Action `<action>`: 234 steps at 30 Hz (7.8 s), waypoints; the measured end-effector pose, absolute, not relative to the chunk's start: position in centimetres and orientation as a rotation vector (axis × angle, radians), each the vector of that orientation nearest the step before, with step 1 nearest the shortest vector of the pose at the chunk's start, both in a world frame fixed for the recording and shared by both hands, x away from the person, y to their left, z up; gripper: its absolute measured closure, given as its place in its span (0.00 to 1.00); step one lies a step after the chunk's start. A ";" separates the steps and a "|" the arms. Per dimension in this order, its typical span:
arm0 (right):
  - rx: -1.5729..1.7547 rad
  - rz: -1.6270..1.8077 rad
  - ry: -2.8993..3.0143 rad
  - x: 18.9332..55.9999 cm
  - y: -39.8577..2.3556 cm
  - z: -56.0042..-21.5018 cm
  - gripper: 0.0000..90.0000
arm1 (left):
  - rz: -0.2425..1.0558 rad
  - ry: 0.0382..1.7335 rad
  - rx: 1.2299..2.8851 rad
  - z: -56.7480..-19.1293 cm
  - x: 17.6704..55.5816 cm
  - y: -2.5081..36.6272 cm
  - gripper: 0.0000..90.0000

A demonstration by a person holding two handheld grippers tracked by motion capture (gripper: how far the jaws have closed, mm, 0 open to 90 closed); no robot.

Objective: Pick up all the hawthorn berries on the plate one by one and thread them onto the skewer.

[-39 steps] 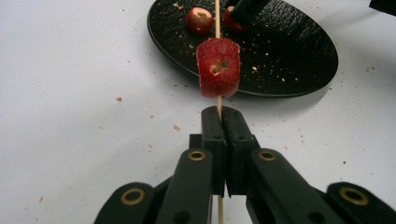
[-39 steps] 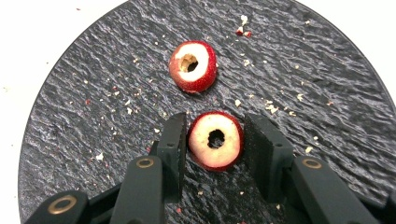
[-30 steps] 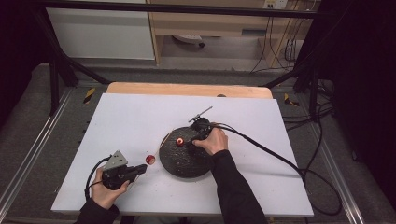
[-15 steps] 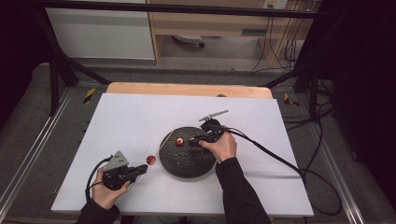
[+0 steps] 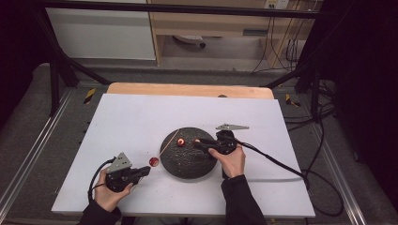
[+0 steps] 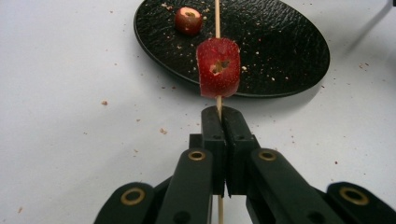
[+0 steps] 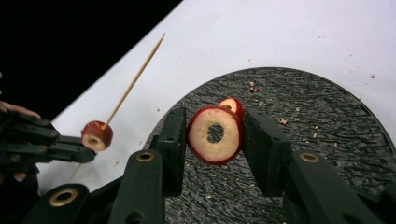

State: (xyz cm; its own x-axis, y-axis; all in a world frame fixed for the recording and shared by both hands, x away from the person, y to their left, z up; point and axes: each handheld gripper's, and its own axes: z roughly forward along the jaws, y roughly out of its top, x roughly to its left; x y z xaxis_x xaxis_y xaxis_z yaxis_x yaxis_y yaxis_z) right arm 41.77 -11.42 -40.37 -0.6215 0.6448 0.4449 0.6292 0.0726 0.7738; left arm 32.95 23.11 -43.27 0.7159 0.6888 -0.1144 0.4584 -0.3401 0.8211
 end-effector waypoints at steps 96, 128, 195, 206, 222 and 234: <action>1.390 2.348 1.345 40.9 -12.7 -40.2 0.69 | 0.322 0.808 1.885 -41.7 32.9 15.4 0.98; 1.494 2.446 1.251 41.2 -12.6 -40.1 0.69 | 0.349 0.859 1.817 -41.7 32.9 13.4 0.98; 1.199 1.785 2.028 39.6 -13.8 -41.2 0.14 | 0.313 0.876 1.887 -41.4 34.7 19.3 0.98; 1.170 1.507 2.265 40.2 -13.8 -41.4 0.05 | 0.324 0.918 1.902 -42.3 34.0 23.1 0.98; 1.100 1.249 2.472 42.2 -9.6 -40.8 0.03 | 0.348 0.928 1.930 -43.0 33.0 25.7 0.98; 1.090 1.156 2.522 44.3 -6.4 -41.0 0.05 | 0.354 0.931 1.929 -43.1 33.0 26.1 0.98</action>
State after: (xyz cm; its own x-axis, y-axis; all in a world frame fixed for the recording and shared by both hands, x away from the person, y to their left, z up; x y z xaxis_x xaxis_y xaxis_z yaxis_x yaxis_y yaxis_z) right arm 44.27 -6.40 -40.95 -0.7214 0.6769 0.1461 0.5526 0.4356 0.7106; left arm 33.04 26.12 -43.09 0.6704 0.7311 -0.1269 0.4618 -0.2773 0.8425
